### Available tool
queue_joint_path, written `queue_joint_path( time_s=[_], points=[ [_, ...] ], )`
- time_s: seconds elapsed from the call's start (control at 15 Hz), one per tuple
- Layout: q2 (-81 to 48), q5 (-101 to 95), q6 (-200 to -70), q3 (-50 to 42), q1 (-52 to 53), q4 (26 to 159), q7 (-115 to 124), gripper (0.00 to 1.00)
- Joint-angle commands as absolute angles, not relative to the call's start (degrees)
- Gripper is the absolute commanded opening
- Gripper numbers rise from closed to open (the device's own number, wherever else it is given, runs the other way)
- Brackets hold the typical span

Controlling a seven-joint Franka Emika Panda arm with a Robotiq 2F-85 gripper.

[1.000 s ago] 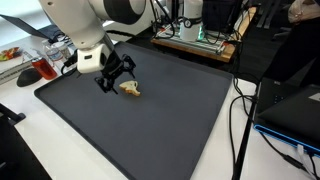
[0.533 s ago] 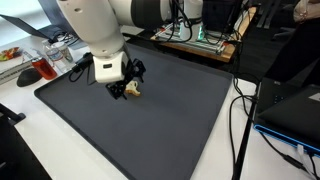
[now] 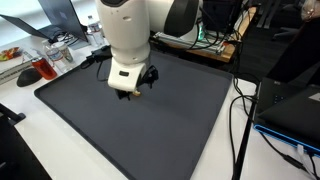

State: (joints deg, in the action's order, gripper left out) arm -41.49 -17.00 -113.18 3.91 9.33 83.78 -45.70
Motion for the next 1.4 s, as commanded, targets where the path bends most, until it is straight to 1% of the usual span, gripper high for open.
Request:
queue_joint_path(
  time_s=[0.0,0.47,0.8,1.13,1.33],
  points=[
    [-39.6,-21.0,-113.1,2.2,12.0,86.1,-32.5,1.00],
    [-36.8,-26.6,-112.5,1.2,16.2,91.4,-8.4,1.00],
    [-29.4,-26.3,-116.4,2.0,17.0,101.9,5.4,1.00],
    [-18.2,-24.9,-127.1,2.0,15.1,116.5,17.4,1.00],
    [-11.6,-23.3,-136.5,1.9,12.2,125.4,19.9,1.00]
  ],
)
